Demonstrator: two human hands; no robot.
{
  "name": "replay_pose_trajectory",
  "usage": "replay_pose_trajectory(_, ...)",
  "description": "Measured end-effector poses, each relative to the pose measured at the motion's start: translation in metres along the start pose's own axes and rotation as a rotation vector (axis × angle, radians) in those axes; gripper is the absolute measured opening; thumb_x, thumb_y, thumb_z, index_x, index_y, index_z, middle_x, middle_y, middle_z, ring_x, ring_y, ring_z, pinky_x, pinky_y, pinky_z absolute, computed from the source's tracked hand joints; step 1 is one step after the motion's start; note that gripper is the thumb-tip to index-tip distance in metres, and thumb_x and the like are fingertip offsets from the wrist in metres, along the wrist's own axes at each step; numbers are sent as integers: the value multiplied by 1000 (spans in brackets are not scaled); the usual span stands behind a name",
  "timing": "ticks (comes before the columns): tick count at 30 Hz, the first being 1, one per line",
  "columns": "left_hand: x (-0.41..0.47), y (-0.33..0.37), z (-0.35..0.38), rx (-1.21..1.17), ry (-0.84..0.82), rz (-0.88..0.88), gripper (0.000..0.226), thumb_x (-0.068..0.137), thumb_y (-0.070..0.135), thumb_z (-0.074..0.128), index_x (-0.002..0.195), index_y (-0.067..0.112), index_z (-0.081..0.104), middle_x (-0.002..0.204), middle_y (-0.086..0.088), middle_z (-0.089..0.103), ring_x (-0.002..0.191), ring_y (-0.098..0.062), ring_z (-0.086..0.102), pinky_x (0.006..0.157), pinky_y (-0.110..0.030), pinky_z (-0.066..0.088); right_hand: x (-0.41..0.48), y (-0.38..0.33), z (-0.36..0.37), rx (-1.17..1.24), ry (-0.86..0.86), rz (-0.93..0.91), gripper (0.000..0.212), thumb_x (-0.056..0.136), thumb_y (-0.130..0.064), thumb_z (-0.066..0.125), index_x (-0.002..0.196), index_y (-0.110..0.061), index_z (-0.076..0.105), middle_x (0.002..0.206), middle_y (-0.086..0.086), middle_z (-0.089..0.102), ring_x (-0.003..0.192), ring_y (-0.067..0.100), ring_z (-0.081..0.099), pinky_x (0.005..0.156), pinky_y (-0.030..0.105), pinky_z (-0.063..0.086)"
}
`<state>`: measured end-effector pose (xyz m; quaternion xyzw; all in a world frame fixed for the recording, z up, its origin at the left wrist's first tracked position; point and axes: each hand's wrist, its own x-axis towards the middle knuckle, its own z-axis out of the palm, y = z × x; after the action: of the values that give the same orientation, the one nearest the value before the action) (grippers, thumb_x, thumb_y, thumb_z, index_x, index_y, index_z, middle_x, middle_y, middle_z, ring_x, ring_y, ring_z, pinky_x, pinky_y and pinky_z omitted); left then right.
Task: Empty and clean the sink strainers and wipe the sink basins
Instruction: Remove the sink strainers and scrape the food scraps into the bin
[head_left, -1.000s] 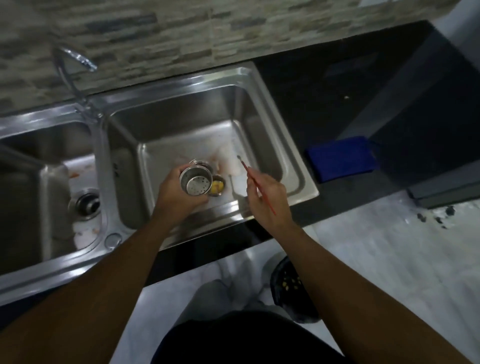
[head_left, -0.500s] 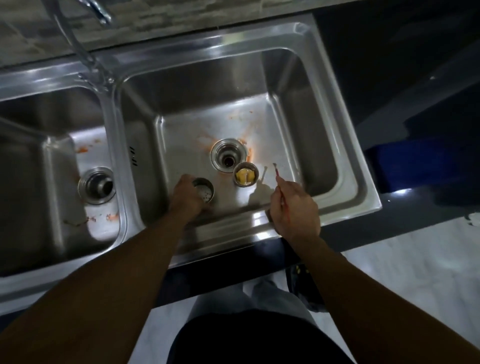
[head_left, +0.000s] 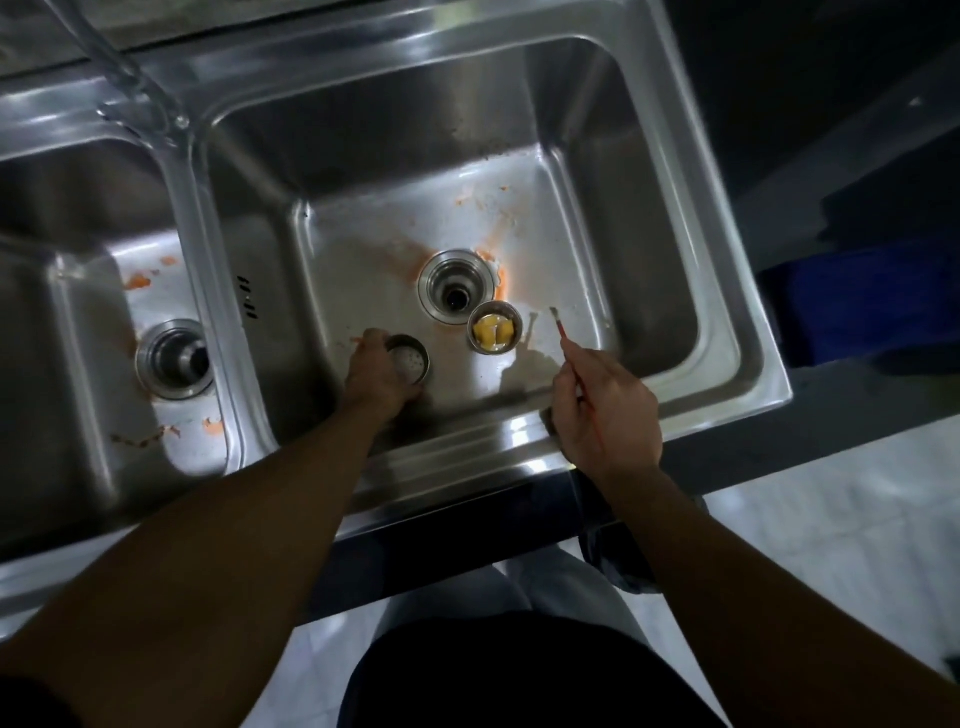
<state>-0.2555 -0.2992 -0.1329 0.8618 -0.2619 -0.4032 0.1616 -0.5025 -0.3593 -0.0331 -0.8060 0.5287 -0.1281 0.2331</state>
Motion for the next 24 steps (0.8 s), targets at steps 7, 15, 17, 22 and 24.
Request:
replay_pose_trajectory(7,5,9,6,199,77,268,115,56,51,92,148,17,33,154,-6,37,143,-28,32,119,-40,32,0,2,1,12,19,-8,40,100,-25,42,127,-9,67,89,3,71,70,17,66,67,38,60)
replay_pose_trajectory(15,22,63,55,113,-156,408,118,53,32,97,150,20,31,154,-9,37,141,-29,38,106,-29,29,-3,5,6,2,132,11,34,98,-18,49,124,-6,68,105,6,76,95,17,71,109,46,49)
replay_pose_trajectory(17,27,71,65,122,-185,422,116,53,27,98,149,20,33,152,-9,39,139,-29,40,109,-31,33,-3,5,6,16,123,27,34,97,-18,51,125,-7,68,103,5,75,88,17,71,94,39,58)
replay_pose_trajectory(22,32,75,74,150,-150,450,92,62,27,93,140,19,45,142,-7,48,129,-29,48,106,-43,46,-4,7,7,31,110,51,38,97,-21,49,128,-8,67,103,7,74,79,20,70,70,38,60)
replay_pose_trajectory(24,28,73,69,140,-109,473,79,66,29,89,134,21,50,137,-7,51,123,-29,52,101,-39,48,-5,7,7,24,118,55,38,97,-21,49,128,-8,67,102,7,74,77,23,70,68,40,60)
